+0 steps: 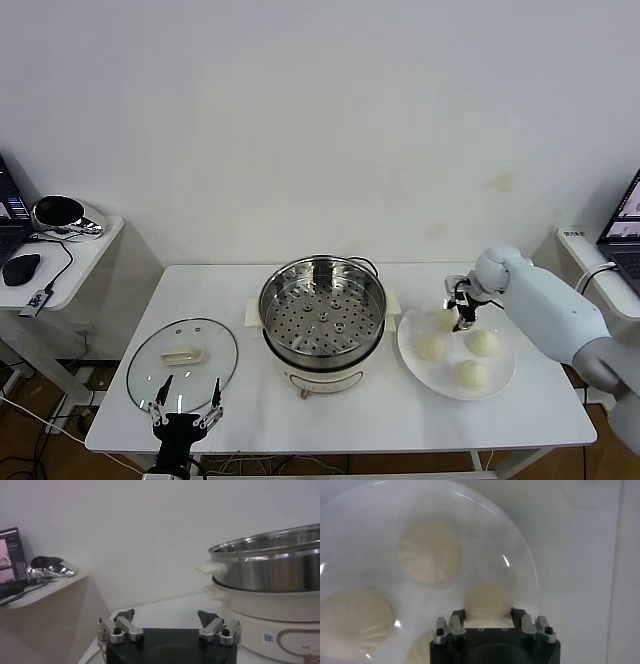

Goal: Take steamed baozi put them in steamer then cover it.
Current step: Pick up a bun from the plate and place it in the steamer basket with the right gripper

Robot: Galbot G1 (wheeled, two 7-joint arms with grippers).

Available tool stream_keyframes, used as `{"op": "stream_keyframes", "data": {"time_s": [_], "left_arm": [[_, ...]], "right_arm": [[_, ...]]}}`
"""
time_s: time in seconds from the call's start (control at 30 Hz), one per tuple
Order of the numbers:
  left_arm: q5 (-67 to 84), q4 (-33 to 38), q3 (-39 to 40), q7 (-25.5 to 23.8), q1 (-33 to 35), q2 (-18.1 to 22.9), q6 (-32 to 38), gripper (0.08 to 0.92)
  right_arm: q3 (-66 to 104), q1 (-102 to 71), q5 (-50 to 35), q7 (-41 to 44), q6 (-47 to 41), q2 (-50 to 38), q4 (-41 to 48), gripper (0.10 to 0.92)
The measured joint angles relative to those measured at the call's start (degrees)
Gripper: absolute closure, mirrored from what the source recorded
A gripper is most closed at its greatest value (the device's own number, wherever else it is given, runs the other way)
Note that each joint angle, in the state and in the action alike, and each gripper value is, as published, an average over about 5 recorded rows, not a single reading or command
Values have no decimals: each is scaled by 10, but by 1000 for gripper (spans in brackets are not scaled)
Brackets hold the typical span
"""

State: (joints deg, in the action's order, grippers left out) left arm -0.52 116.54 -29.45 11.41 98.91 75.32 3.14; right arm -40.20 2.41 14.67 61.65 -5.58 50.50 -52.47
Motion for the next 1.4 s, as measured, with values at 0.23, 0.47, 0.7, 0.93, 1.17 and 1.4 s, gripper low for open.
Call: {"op": "stream_keyframes", "data": {"time_s": [0.23, 0.47, 0.7, 0.93, 1.17, 1.4], "left_arm": [[1, 1, 6, 0, -3, -3, 0, 177], [7, 6, 8, -1, -9, -10, 0, 177], [17, 6, 5, -1, -11, -12, 1, 177], [24, 5, -2, -1, -14, -12, 2, 177], [25, 6, -13, 2, -10, -9, 4, 177], [23, 8, -19, 4, -9, -5, 4, 177]], "right_arm": [[-67, 91, -78, 5, 0, -46, -82, 440], [-154, 207, -169, 0, 25, -48, -134, 435], [-228, 289, -241, -13, 70, -5, -154, 430], [-285, 321, -265, -22, 127, 76, -145, 423], [-328, 323, -248, -32, 211, 157, -108, 418], [-343, 302, -187, -46, 289, 213, -68, 414]]}}
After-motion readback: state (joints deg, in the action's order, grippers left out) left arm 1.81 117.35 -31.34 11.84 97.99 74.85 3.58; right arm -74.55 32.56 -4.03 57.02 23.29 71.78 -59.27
